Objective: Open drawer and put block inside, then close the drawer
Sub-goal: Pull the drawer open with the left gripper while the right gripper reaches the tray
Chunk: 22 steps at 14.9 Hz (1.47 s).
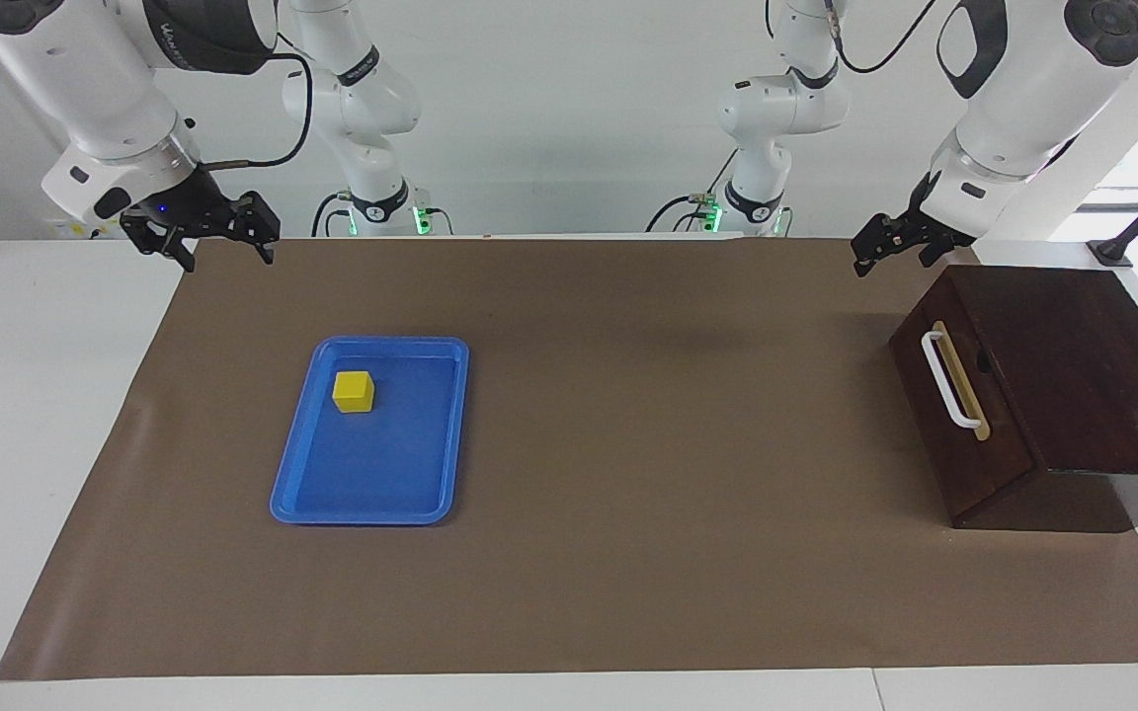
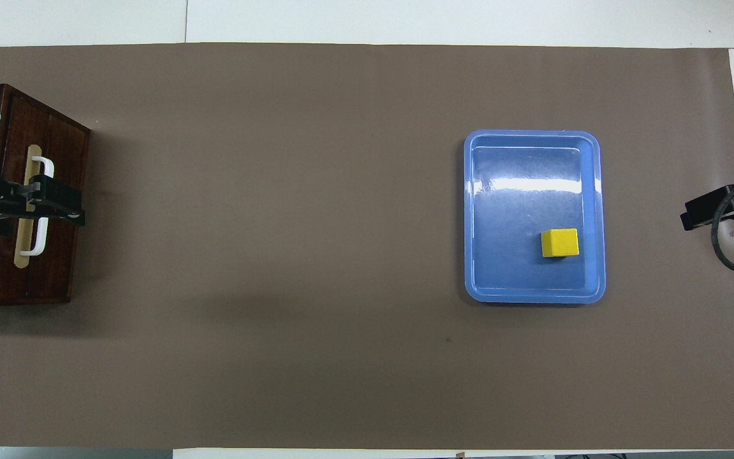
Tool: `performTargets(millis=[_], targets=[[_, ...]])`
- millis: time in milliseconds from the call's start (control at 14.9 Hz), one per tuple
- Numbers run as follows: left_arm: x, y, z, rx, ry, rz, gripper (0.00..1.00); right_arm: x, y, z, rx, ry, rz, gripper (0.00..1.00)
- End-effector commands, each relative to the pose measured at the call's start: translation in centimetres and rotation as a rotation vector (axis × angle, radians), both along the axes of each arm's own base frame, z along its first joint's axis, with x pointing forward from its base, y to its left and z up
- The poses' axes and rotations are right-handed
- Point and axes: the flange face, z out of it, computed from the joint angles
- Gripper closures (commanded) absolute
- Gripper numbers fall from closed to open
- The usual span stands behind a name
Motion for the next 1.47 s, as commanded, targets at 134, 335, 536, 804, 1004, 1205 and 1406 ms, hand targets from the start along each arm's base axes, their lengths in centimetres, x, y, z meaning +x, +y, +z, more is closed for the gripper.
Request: performTargets(millis=[134, 335, 536, 804, 1004, 1205, 1406], targets=[[-0.2, -0.2, 0.4, -0.017, -0.014, -0.009, 0.00, 0.0, -0.3, 0.4, -0.020, -0.012, -0.013, 0.00], [0.1, 0.0, 0.7, -0.020, -0.054, -0.012, 0.00, 0.1, -0.2, 0.5, -0.018, -0.018, -0.010, 0.00], [0.6, 0.2, -1.7, 0.009, -0.137, -0.045, 0.00, 0.2, -0.1, 0.6, -0.018, -0.026, -0.013, 0.00], [1.3, -0.4, -7.3, 0.194, -0.224, -0.163, 0.00, -0.3, -0.1, -0.3, -0.021, -0.004, -0.182, 0.00], [2.9, -0.2, -10.6, 0.290, -0.236, -0.235, 0.00, -1.3, -0.2, -3.9, 0.050, 0.069, -0.531, 0.00], [4.0, -0.2, -15.6, 0.360, -0.272, -0.343, 0.00, -1.5, -2.1, -9.7, 0.147, 0.179, -0.910, 0.00], [3.8, 1.3, -18.4, 0.352, -0.272, -0.368, 0.00, -1.5, -3.8, -15.3, 0.257, 0.295, -1.273, 0.00]])
